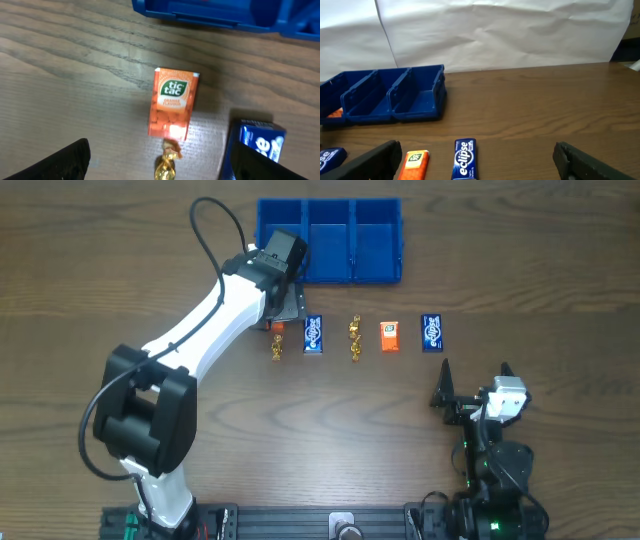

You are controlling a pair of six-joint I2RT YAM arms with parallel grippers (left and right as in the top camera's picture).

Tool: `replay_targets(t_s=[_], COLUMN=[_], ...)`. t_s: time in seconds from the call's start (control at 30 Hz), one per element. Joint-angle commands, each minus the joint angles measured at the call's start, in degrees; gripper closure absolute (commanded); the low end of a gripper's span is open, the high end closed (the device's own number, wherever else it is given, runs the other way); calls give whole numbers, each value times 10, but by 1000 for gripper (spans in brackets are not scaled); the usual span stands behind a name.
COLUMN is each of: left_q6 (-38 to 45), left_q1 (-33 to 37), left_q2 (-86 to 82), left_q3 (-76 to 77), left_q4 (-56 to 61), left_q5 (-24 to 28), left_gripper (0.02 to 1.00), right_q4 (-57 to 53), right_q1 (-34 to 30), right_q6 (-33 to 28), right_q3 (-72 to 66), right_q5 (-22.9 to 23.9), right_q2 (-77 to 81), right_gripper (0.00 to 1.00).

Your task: Sort Candies Into Trays

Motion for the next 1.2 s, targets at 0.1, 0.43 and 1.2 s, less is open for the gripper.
replay_targets(t_s=[0.1,0.43,1.2], left_q6=[-10,29,69], left_q1=[10,17,29], left_q2=[66,97,113], left_q3=[5,5,5], left_q4=[33,55,67], left_q5=[30,49,90], left_gripper=[159,244,724], right_q4=[-3,-3,-3], right_q1=[-1,-1,-1], right_q6=[-3,-3,-3], right_q3=[-1,-1,-1], right_q5=[1,1,1], right_q2=[-4,-4,-4], right_gripper=[3,1,1])
